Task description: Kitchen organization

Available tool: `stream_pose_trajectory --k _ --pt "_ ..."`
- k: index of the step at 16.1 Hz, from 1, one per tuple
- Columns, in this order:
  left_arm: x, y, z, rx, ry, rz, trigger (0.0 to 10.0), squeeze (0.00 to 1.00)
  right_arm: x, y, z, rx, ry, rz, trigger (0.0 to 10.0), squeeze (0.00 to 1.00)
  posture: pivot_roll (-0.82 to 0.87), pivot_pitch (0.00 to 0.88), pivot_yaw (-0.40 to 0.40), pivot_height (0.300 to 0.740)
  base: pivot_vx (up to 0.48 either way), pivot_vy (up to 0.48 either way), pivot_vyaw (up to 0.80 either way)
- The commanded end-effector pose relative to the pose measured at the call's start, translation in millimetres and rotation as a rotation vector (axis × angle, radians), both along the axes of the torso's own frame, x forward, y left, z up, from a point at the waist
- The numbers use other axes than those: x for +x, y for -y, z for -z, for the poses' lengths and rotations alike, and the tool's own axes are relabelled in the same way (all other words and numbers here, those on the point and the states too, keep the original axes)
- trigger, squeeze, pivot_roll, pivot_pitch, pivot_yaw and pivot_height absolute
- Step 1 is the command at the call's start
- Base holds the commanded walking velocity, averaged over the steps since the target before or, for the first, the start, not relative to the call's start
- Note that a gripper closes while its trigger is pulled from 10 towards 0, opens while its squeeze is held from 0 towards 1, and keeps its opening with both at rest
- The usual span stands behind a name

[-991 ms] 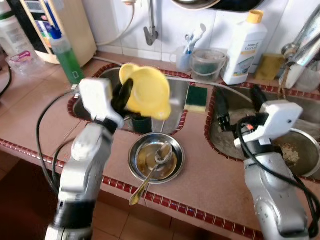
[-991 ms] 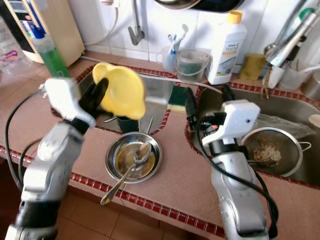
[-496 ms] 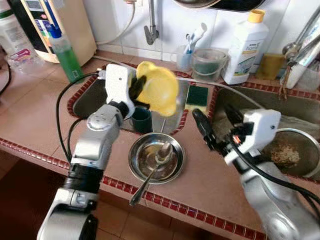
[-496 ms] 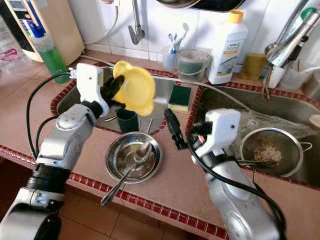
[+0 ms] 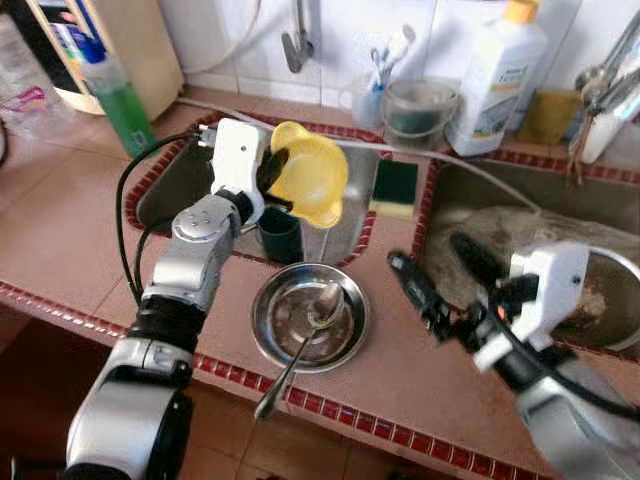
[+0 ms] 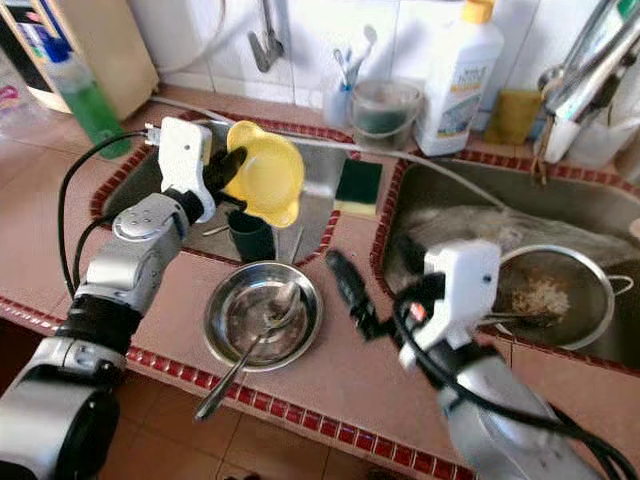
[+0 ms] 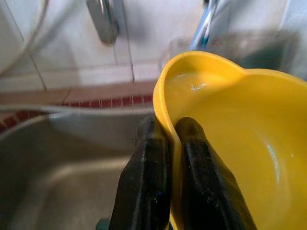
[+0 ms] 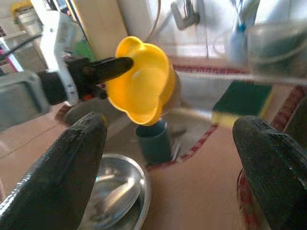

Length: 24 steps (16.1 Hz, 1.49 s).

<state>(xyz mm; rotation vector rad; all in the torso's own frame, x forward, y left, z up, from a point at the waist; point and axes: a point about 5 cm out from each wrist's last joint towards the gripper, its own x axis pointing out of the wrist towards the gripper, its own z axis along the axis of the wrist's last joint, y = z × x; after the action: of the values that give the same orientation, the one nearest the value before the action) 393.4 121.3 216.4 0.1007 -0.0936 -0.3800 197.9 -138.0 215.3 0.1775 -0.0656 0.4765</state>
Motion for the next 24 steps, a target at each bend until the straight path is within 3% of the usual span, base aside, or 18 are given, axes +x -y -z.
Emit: stream_pose_trajectory --k 1,5,10,12,18,24 --pt "4.8 -7.3 -2.6 0.033 0.002 -0.041 10.0 0.0 -14.0 -7.5 -6.0 0.029 0.0 -0.057 10.0 0.0 -0.35 0.28 0.103 0.74 0.0 0.0 0.0" --pt "8.3 -19.9 9.6 0.073 -0.048 -0.11 10.0 0.0 -32.1 -5.5 -11.1 0.083 -0.024 -0.062 10.0 0.0 -0.37 0.325 0.116 0.74 0.0 0.0 0.0" --pt "11.3 -26.3 18.2 0.076 -0.097 -0.133 10.0 0.0 -38.2 -0.5 -11.8 0.094 -0.059 -0.04 10.0 0.0 -0.38 0.345 0.12 0.74 0.0 0.0 0.0" --pt "11.8 -25.4 17.4 0.053 -0.096 -0.112 10.0 1.0 -38.0 1.1 -13.1 0.097 -0.062 -0.035 10.0 0.0 -0.38 0.344 0.125 0.74 0.0 0.0 0.0" --pt "14.8 -29.5 9.3 0.038 -0.084 -0.107 10.0 1.0 -29.9 -0.7 -16.2 0.127 -0.052 -0.036 10.0 0.0 -0.36 0.335 0.138 0.74 0.0 0.0 0.0" --pt "13.8 -33.3 -3.2 0.029 -0.037 -0.085 10.0 1.0 -11.5 -4.6 -18.6 0.12 0.007 -0.061 10.0 0.0 -0.31 0.287 0.146 0.74 0.0 0.0 0.0"
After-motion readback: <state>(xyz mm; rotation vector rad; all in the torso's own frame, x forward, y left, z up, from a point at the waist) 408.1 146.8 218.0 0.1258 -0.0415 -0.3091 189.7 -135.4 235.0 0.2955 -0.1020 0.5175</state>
